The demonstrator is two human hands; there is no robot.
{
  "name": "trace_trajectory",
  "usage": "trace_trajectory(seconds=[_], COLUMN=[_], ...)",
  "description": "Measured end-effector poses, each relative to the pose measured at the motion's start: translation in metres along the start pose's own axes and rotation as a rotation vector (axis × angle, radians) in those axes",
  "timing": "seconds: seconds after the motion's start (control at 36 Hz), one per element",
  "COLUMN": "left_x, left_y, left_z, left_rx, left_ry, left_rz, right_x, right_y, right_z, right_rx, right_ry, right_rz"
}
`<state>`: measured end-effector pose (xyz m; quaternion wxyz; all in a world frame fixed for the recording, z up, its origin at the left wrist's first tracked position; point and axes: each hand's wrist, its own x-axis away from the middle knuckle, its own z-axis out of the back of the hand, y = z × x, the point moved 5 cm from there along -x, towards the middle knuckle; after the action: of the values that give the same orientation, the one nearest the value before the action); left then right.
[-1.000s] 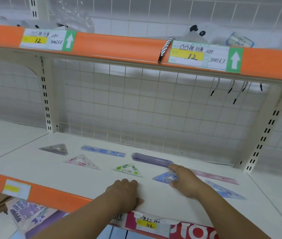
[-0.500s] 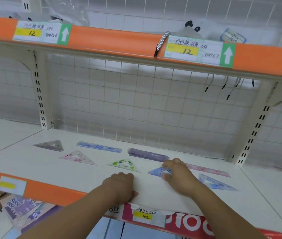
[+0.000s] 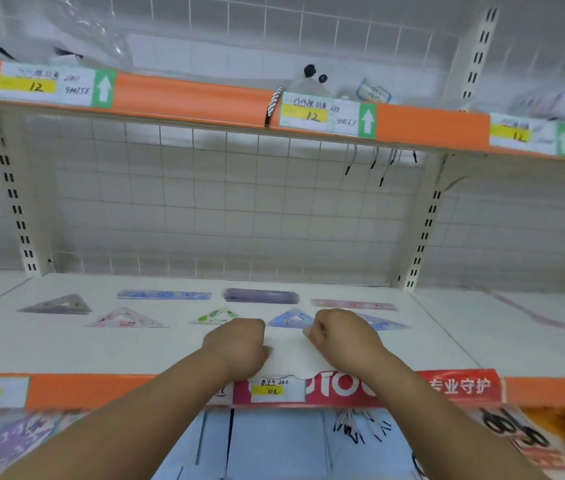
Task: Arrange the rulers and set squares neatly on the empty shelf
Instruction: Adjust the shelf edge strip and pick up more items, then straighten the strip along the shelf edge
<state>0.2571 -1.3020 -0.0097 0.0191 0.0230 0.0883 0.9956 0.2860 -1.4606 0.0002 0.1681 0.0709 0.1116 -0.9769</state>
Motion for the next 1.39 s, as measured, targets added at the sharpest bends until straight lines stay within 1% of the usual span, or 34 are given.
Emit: trace_trajectory(seconds=[0.14,0.33,0.47,0.61,0.83,0.97,1.17,1.39], left_x=[0.019,0.046,0.056,0.059,0.044,0.03,0.013,-0.008], left_y=[0.019,0.057,0.088,0.132,0.223,0.295,0.374,0.441], left_z=[0.008,0.009,-0.002,-0.008,-0.023,-0.038,-0.053,-0.067], left_rx=[-0.007,0.034,0.011,-0.025,-0.049,-0.03,0.013,0.001], left_ry=[0.009,0.031,-0.016,-0.003,-0.023,-0.029,-0.027,-0.039], left_rz=[-0.072,-0.217,-0.221,-0.291,-0.332,-0.321,-0.286,-0.257], right_x=[0.037,0.091,0.121,0.14,0.164,0.185,0.201,0.204], right_y=[0.002,0.017,0.038,0.072,0.16,0.239,0.336,0.415], right_z=[0.017,0.03,0.037,0.044,0.063,0.085,0.11,0.115], right_rx=[-0.004,0.032,0.017,-0.001,0.035,0.046,0.044,0.023], right_ry=[0.05,0.035,0.033,0.063,0.063,0.036,-0.003,-0.041], right_rz=[-0.074,-0.164,-0.21,-0.227,-0.252,-0.261,-0.26,-0.231])
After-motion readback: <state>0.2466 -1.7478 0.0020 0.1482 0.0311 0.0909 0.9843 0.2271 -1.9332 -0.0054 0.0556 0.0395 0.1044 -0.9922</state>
